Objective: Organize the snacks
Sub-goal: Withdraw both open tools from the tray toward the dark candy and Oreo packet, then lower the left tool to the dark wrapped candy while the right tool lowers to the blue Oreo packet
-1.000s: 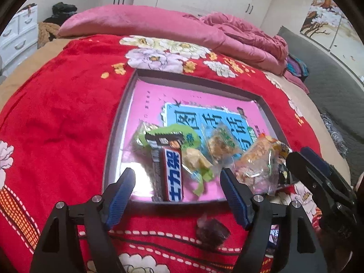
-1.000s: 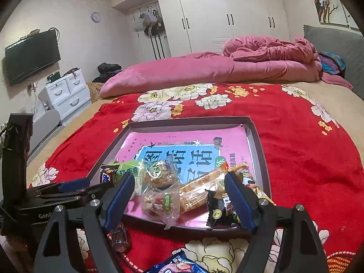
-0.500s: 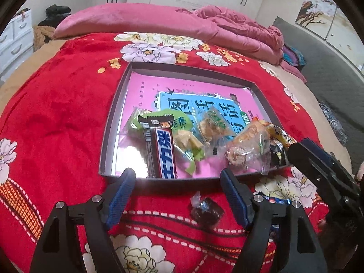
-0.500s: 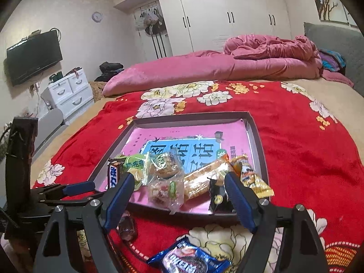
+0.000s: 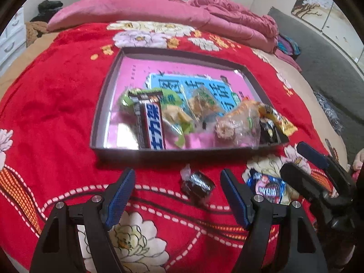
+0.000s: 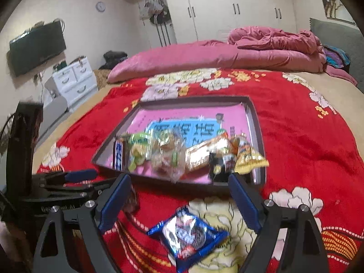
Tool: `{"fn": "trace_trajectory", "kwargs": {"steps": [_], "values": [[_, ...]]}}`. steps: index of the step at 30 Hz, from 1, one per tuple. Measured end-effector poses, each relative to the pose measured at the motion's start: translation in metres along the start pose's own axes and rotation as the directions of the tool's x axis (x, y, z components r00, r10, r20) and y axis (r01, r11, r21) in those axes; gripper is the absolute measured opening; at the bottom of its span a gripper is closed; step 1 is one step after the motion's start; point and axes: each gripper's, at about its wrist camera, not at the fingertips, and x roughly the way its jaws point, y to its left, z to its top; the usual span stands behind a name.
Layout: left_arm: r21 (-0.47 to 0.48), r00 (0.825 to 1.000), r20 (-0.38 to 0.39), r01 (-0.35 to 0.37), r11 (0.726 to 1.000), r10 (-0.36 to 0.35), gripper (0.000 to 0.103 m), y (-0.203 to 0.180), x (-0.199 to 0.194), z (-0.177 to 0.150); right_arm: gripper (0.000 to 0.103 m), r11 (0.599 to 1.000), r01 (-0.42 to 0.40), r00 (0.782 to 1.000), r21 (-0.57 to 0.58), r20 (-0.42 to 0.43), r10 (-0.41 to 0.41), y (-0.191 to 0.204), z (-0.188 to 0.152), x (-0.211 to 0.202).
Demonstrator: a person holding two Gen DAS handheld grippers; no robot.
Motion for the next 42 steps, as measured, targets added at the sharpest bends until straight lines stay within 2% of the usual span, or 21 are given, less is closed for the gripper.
{"fn": "trace_trajectory", "kwargs": {"steps": [5, 12, 27, 37, 42], "values": [[0.003, 1.000, -0.026, 0.015, 1.000, -0.015, 0.078, -0.004, 0.002, -0.005, 0.087, 0.999, 0.014, 0.997, -0.046, -0.070, -0.017, 0.001, -0.017, 0.001], [0.027, 0.999, -0.042, 0.005, 1.000, -0.004, 0.078, -0.011, 0.001, -0.011, 0.087, 0.999, 0.024, 0.997, -0.039, -0.079, -0.027, -0.002, -0.024, -0.007], [-0.002, 0.996, -0.086, 0.016, 1.000, -0.017, 0.078, -0.007, 0.009, -0.014, 0.087, 0.998, 0.058, 0.985, -0.013, -0.161, -0.060, -0.008, -0.032, 0.007], [0.000, 0.994, -0.111, 0.022, 1.000, -0.022, 0.078, -0.007, 0.014, -0.015, 0.088, 1.000, -0.004, 0.982, 0.003, -0.187, 0.004, -0.016, -0.029, 0.016], [-0.012, 0.992, -0.122, 0.025, 1.000, -0.027, 0.078, -0.005, 0.017, -0.015, 0.088, 0.999, -0.025, 0.979, -0.036, -0.203, 0.018, -0.012, -0.031, 0.017]]}}
